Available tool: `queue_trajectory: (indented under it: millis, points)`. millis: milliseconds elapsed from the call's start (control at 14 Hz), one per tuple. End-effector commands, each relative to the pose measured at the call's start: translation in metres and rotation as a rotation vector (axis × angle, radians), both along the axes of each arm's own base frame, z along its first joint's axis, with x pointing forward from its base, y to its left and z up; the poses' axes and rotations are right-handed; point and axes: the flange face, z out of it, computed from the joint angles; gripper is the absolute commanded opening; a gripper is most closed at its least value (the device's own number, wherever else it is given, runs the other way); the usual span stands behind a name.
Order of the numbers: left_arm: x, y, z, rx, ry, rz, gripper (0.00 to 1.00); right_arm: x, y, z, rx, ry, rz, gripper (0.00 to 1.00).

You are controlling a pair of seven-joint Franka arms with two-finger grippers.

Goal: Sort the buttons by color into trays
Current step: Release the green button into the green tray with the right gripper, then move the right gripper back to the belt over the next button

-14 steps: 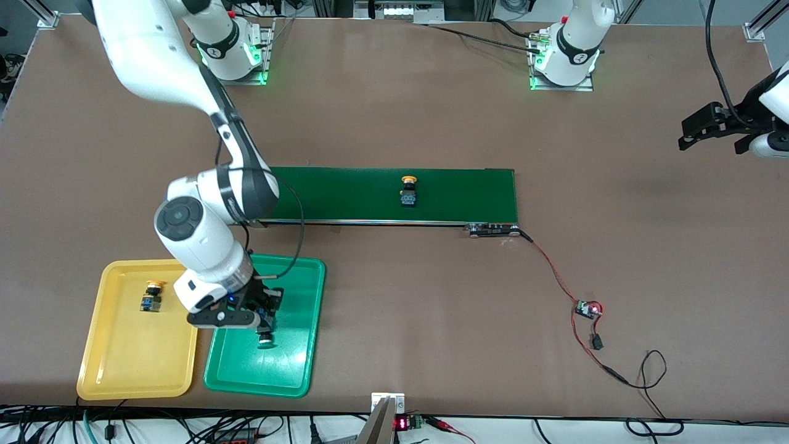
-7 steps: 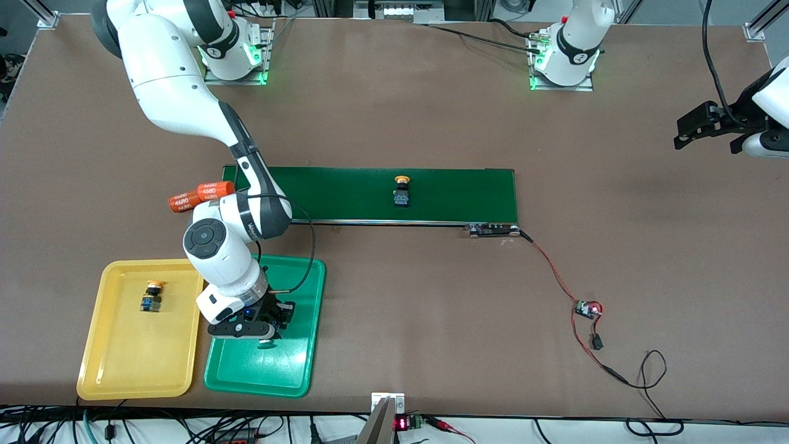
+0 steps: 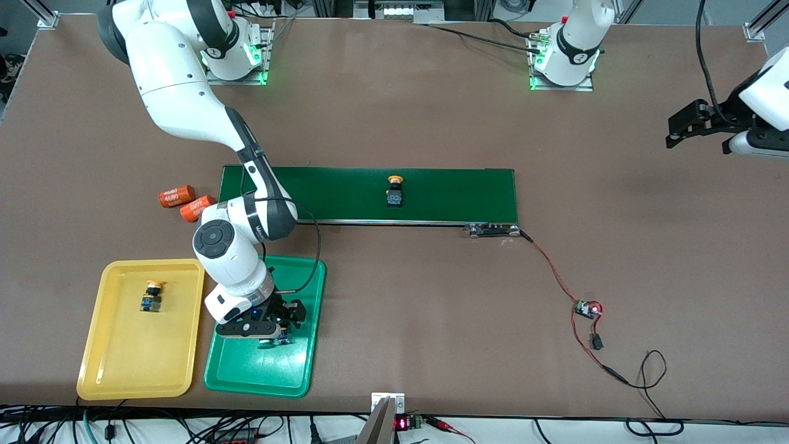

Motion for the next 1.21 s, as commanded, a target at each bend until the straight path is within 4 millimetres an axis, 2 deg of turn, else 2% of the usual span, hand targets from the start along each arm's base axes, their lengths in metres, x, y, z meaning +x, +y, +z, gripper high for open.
queue_trajectory:
  millis: [0,143,499,642,856,927,1141]
  points:
    - [0.002,0.004,0.004,-0.006,0.003,-0.010,1.00,-0.015,-0.006,0.031,-0.025,0.025,0.012,0.86]
    - [0.001,0.007,0.005,-0.007,0.003,-0.006,1.00,-0.034,-0.012,0.057,-0.047,0.117,-0.004,0.90]
    - [0.000,0.006,0.004,-0.005,0.014,-0.006,1.00,-0.097,-0.027,0.098,-0.072,0.278,-0.033,0.98]
    - [0.000,0.006,0.004,-0.007,0.014,-0.004,1.00,-0.124,-0.031,0.102,-0.029,0.324,-0.065,1.00]
    - [0.000,0.006,0.004,-0.007,0.015,-0.004,1.00,-0.162,-0.022,0.105,-0.011,0.359,-0.070,1.00]
    - [0.000,0.006,0.004,-0.007,0.015,-0.003,1.00,-0.180,-0.009,0.104,0.003,0.366,-0.118,1.00]
    - [0.000,0.006,0.004,-0.005,0.015,-0.003,1.00,-0.210,0.013,0.098,-0.005,0.369,-0.121,1.00]
